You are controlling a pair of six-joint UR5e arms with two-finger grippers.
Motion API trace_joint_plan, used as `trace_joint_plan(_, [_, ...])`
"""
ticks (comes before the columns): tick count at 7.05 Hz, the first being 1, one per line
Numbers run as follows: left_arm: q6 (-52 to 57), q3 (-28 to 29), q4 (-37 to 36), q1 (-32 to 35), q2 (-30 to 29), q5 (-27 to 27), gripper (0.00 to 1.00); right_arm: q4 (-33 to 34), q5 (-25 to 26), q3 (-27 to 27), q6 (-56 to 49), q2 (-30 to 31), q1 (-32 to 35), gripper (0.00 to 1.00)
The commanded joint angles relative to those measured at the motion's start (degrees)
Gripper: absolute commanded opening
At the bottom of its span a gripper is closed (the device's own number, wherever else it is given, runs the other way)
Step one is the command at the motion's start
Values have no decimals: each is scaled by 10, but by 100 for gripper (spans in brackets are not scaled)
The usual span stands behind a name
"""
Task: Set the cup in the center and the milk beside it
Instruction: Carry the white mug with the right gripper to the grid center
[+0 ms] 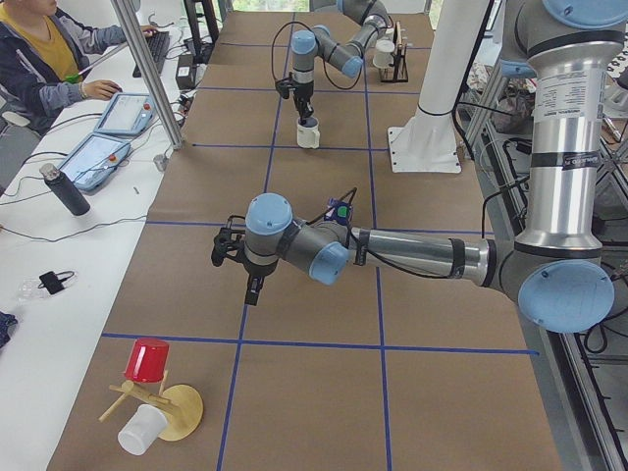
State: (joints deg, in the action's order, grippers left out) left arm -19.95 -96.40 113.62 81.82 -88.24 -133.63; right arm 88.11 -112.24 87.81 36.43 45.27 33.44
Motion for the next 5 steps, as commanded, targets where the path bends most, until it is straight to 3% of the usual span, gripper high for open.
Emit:
trace_joint_plan(1, [0, 1, 0, 0, 1, 0, 98, -1, -1, -11, 0, -2, 5, 0])
trace_joint_plan(3, [0, 1, 0, -1, 1, 0, 98, -3, -3, -21, 2, -10, 5, 0])
trace_joint_plan(5, [0, 0, 0, 0, 1, 0, 98, -48, -3, -53, 7, -17, 5, 0])
